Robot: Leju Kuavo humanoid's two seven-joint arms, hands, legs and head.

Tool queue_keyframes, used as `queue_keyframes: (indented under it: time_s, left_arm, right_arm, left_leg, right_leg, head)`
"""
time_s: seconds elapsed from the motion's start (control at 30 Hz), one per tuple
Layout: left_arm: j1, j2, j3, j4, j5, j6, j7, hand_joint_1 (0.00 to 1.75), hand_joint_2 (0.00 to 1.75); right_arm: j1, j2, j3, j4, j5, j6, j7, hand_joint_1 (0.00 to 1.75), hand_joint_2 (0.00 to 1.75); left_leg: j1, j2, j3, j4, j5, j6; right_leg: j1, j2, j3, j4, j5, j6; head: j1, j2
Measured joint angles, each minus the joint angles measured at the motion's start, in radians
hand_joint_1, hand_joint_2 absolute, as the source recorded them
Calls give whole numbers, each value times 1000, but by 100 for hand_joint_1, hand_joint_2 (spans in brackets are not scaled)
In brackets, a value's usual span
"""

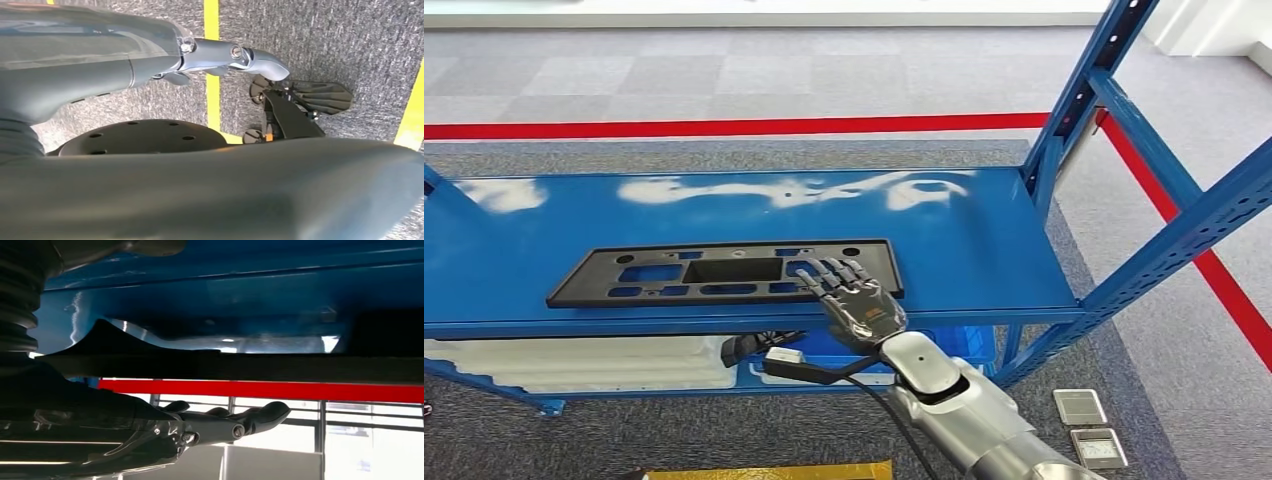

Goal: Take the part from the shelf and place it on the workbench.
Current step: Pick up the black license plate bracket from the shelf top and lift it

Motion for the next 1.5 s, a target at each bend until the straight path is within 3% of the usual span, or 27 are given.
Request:
queue_keyframes:
  time_s: [0.4, 0.93, 1.3, 1.5]
  left_arm:
    - [0, 0, 0, 0, -45, -7, 0, 0, 0]
    - [0, 0, 1, 0, -74, -10, -1, 0, 0]
    - [-1, 0, 24, 0, -87, -21, -17, 0, 0]
    - [-3, 0, 43, 0, -94, -30, -19, 0, 0]
  right_arm:
    - [-23, 12, -87, 119, 72, -77, 25, 0, 175]
    - [-24, 35, -165, 126, 73, -66, -12, 0, 175]
    - [-22, 56, -167, -49, -60, 83, -91, 0, 175]
    - [-42, 62, -139, -114, -195, 166, -127, 0, 175]
  left_leg:
    - [0, 0, 1, 0, 0, 0]
    - [-1, 0, 1, 0, 3, 3]
    - [0, 0, 1, 0, 3, 3]
    - [0, 0, 1, 0, 3, 3]
  right_leg:
    - [0, 0, 0, 0, 0, 0]
    - [-1, -1, 2, 0, 1, 1]
    - [0, 0, 0, 0, 2, 0]
    - [0, 0, 1, 1, 1, 0]
  head:
    - [0, 0]
    - [0, 0]
    - [0, 0]
    - [0, 0]
